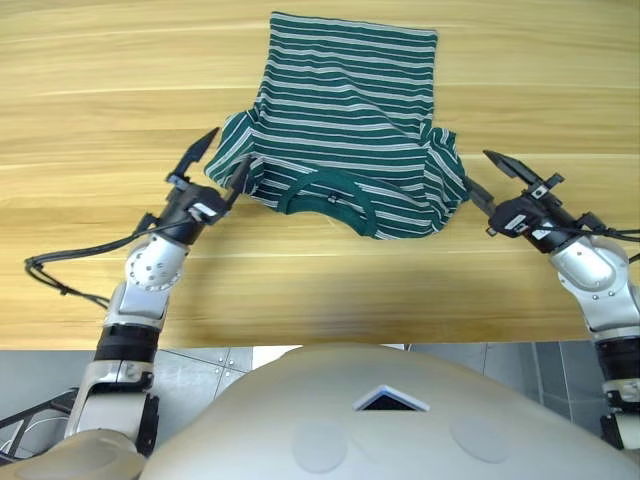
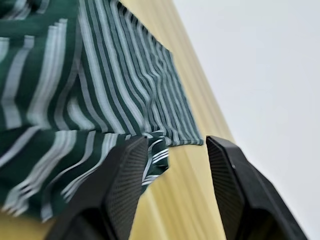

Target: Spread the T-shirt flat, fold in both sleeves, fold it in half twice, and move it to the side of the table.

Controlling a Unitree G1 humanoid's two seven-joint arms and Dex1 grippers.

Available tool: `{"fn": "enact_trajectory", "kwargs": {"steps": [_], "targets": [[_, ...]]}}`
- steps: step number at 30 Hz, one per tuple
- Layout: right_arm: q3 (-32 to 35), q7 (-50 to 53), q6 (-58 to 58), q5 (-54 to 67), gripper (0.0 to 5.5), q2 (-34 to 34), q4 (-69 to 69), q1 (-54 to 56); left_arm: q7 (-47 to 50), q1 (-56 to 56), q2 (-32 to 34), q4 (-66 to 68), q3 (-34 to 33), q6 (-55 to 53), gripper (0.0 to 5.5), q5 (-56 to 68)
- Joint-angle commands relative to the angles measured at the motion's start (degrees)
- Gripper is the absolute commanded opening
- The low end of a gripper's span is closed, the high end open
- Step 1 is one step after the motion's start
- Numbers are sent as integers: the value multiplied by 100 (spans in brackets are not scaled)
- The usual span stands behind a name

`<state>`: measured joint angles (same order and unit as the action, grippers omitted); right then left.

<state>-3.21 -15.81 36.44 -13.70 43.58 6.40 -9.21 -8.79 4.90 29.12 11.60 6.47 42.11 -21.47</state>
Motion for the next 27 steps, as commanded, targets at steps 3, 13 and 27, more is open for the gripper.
{"fn": "enact_trajectory", "kwargs": {"steps": [3, 13, 27], "targets": [[-122, 165, -134, -503, 216, -329, 148, 470, 189, -855, 48, 294, 731, -174, 271, -1674], [-242, 211, -153, -782, 216, -624, 158, 765, 7, -735, 970, 463, 1202, -307, 271, -2397], [-358, 122, -245, -1049, 216, -673, 116, 964, -1108, 1487, 609, -2334, 1113, -966, 271, 2640]]}}
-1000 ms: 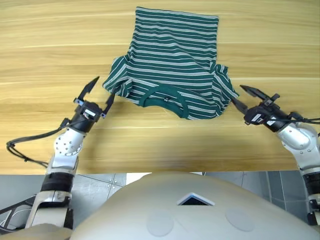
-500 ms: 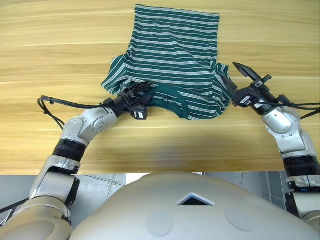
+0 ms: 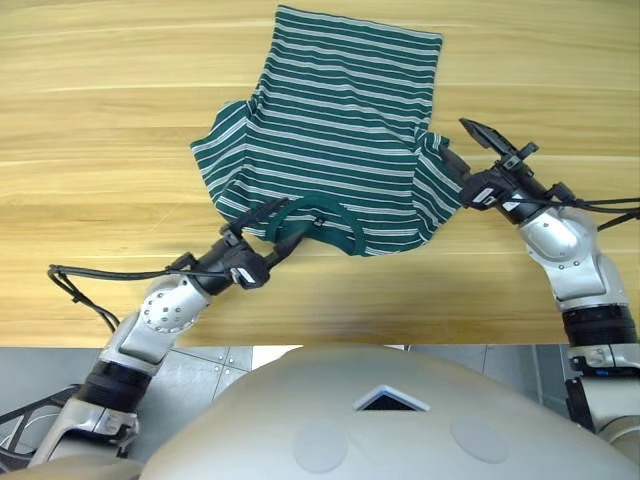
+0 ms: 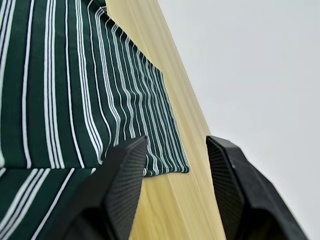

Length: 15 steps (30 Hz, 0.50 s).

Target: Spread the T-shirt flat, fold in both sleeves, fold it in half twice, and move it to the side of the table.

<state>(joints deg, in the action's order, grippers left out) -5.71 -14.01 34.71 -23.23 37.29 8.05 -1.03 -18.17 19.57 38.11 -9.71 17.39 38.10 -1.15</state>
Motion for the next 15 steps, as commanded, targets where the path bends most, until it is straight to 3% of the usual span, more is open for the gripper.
{"fn": "enact_trajectory", "kwargs": {"steps": [1, 8, 15], "targets": [[-114, -47, -83, -117, 216, -44, -49, 124, -195, 65, -359, -259, 5, -697, 271, 715], [-161, 41, -371, -388, 216, 18, 187, -105, -54, 183, -734, -366, -483, -696, 271, 623], [-849, 680, -758, -1248, 216, -238, 2029, 290, 448, -802, -1056, 291, -1211, -1196, 271, -102]]}}
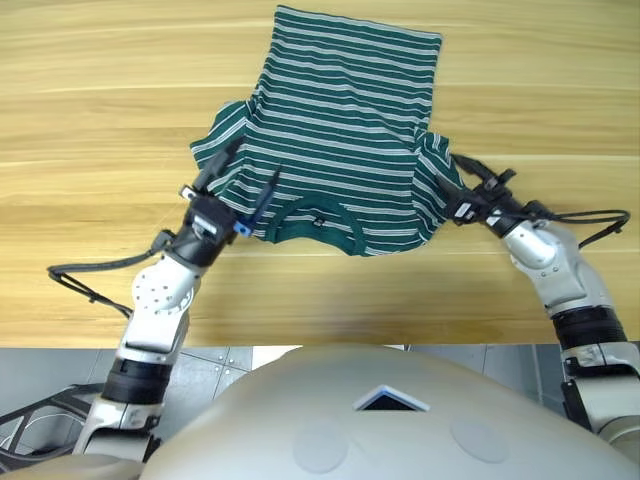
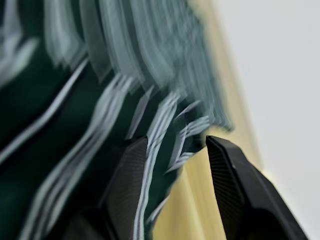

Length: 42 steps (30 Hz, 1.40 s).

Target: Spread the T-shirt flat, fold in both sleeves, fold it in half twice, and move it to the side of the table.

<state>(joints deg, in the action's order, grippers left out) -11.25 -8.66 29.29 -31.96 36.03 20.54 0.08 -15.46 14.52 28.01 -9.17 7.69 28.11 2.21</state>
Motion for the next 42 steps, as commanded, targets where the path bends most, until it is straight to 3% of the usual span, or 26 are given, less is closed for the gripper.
{"fn": "enact_trajectory", "kwargs": {"steps": [1, 7, 16, 22, 24, 26, 31, 34, 42], "targets": [[-314, 265, -226, -369, 216, -137, 992, 263, 226, -377, -70, 245, -328, -243, 271, -519], [-153, 750, -196, -234, 216, 243, 1381, 281, 439, -464, -17, 410, -851, -390, 271, -867], [394, 666, -247, -29, 216, 1012, -13, -400, 615, -456, -232, 543, -1164, -397, 271, -926], [561, 623, 324, 946, 216, 456, -1758, -366, 613, -500, -291, 664, -1209, -327, 271, -926], [301, 384, 380, 1343, 216, 114, -2287, -284, 621, -542, -300, 727, -1244, -316, 271, -910], [-224, 81, 313, 947, 216, -162, -2247, -133, 630, -621, -326, 796, -1243, -321, 271, -906], [-1773, 275, -417, -1629, 216, -964, -219, 1494, 890, -993, -555, 1232, -1293, -304, 271, -976], [-2317, 413, -422, -2355, 216, -1286, 174, 2203, 1145, -1386, -692, 1708, -1296, -287, 271, -1078], [-3379, -612, 372, -2982, 216, -877, -497, 2578, 1265, -2164, -867, 2657, -1013, -8, 271, -1309]]}}
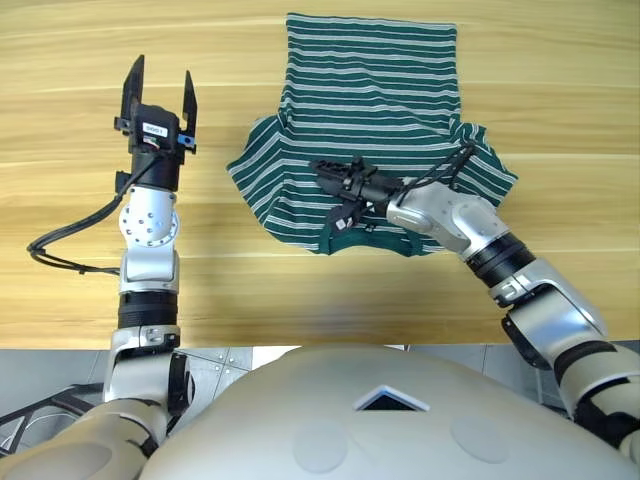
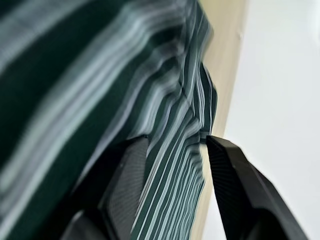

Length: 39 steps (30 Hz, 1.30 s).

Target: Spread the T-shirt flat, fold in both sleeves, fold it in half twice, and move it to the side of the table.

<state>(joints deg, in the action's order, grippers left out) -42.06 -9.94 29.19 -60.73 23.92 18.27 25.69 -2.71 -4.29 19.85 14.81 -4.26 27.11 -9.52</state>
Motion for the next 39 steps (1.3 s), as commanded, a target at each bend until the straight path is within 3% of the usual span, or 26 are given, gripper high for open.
{"fn": "enact_trajectory", "kwargs": {"steps": [1, 12, 15, 17, 23, 29, 39], "targets": [[-341, -618, 498, -44, 216, 432, -372, -20, -23, -316, -48, 338, 237, 125, 271, -188], [-284, -252, 563, 101, 216, 290, -374, -32, 481, -455, 410, 909, 52, 222, 271, -651], [358, 491, 578, 835, 216, -82, -797, -36, 685, -102, 935, 713, -50, 590, 271, -1082], [1050, 855, 640, 1713, 216, -172, -1108, -143, 19, 618, 1665, 252, 217, 1310, 271, -1266], [2649, 988, 204, 3433, 216, -35, -1445, -716, -1238, 1410, 2671, -619, 731, 898, 271, -2225], [3779, 1281, -181, 3552, 216, 409, -1254, -917, -1895, 2011, 2826, -1357, 1153, 384, 271, -2751], [4063, 1281, -228, 3397, 216, 563, -1311, -1074, -1779, 1565, 2573, -999, 1817, -63, 271, -3182]]}}
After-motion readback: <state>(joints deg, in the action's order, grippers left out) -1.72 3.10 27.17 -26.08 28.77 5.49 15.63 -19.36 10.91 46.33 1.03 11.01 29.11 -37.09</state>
